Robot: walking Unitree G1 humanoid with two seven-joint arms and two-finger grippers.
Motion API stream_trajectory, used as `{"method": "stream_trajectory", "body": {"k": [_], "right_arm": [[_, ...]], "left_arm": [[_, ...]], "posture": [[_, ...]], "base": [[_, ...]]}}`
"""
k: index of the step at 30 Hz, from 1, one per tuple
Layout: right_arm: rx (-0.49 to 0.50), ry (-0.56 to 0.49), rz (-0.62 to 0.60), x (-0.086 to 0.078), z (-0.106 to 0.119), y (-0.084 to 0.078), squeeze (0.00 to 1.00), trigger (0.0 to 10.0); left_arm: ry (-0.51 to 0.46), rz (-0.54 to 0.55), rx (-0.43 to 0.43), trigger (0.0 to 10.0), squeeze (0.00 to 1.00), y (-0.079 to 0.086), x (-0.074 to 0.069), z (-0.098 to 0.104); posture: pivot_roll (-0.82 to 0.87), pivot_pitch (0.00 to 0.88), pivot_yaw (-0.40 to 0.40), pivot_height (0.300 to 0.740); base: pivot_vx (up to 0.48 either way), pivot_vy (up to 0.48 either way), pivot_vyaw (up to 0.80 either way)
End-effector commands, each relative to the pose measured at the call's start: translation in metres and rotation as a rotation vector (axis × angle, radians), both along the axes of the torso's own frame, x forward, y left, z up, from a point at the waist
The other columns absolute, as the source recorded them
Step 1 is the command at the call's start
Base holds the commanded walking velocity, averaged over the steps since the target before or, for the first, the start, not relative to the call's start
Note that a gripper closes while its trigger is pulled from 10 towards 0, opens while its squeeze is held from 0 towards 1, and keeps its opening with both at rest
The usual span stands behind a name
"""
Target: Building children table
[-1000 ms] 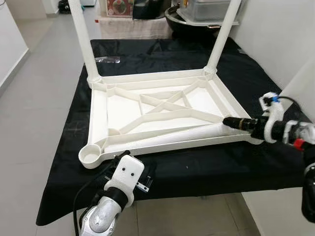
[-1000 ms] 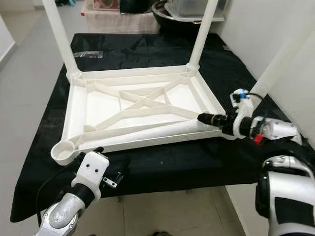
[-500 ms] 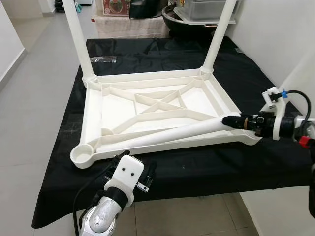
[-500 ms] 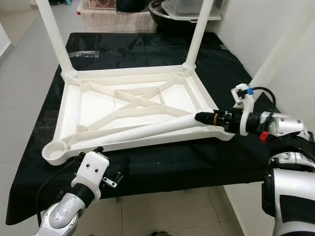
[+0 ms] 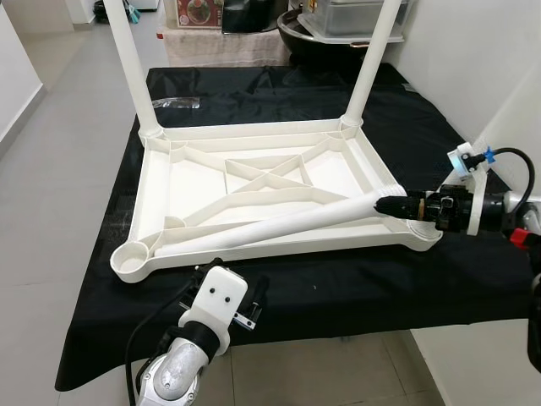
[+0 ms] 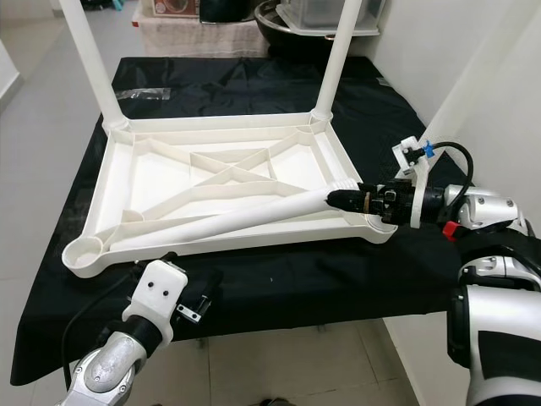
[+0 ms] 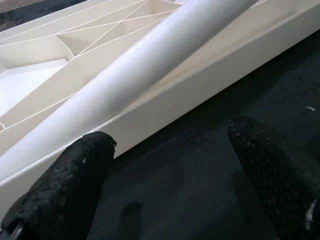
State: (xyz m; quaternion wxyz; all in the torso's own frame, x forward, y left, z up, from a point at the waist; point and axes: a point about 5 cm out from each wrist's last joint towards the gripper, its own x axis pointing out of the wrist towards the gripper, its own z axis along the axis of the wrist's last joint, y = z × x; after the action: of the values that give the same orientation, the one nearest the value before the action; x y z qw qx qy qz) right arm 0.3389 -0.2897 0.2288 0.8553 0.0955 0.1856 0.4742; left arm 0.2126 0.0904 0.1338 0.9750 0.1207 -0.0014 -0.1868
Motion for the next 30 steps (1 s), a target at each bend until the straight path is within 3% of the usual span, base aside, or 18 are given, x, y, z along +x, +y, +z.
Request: {"method": "stream_trajectory", "body": {"k": [1, 16, 17, 19, 20, 30], "right_arm": [[0.037, 0.013, 0.072, 0.0, -0.001, 0.008, 0.0, 10.0], [-0.065, 0.036, 0.186, -0.005, -0.008, 0.017, 0.0, 10.0], [-0.06, 0.034, 0.187, -0.004, -0.008, 0.018, 0.0, 8.0], [-0.057, 0.033, 0.187, -0.004, -0.008, 0.019, 0.0, 8.0], [-0.043, 0.033, 0.187, -0.003, -0.007, 0.021, 0.0, 0.0], [0.056, 0.009, 0.176, -0.003, 0.002, 0.019, 0.0, 0.0]], "left_arm": [[0.005, 0.012, 0.01, 10.0, 0.0, 0.0, 0.0, -0.002], [0.005, 0.016, 0.014, 10.0, 0.0, 0.002, 0.001, -0.002], [0.004, 0.017, 0.013, 10.0, 0.0, 0.002, 0.001, -0.002], [0.004, 0.017, 0.013, 10.0, 0.0, 0.001, 0.001, -0.002], [0.004, 0.018, 0.013, 10.0, 0.0, 0.001, 0.001, -0.001], [0.005, 0.022, 0.014, 10.0, 0.0, 0.002, 0.001, -0.002]], "posture": [[0.03, 0.123, -0.073, 0.74], [0.03, 0.132, -0.067, 0.74], [0.03, 0.132, -0.068, 0.74], [0.03, 0.133, -0.069, 0.74], [0.03, 0.133, -0.069, 0.74], [0.03, 0.134, -0.068, 0.74]], "base": [[0.0, 0.0, 0.0], [0.0, 0.0, 0.0], [0.0, 0.0, 0.0], [0.0, 0.0, 0.0], [0.0, 0.0, 0.0], [0.0, 0.0, 0.0]]}}
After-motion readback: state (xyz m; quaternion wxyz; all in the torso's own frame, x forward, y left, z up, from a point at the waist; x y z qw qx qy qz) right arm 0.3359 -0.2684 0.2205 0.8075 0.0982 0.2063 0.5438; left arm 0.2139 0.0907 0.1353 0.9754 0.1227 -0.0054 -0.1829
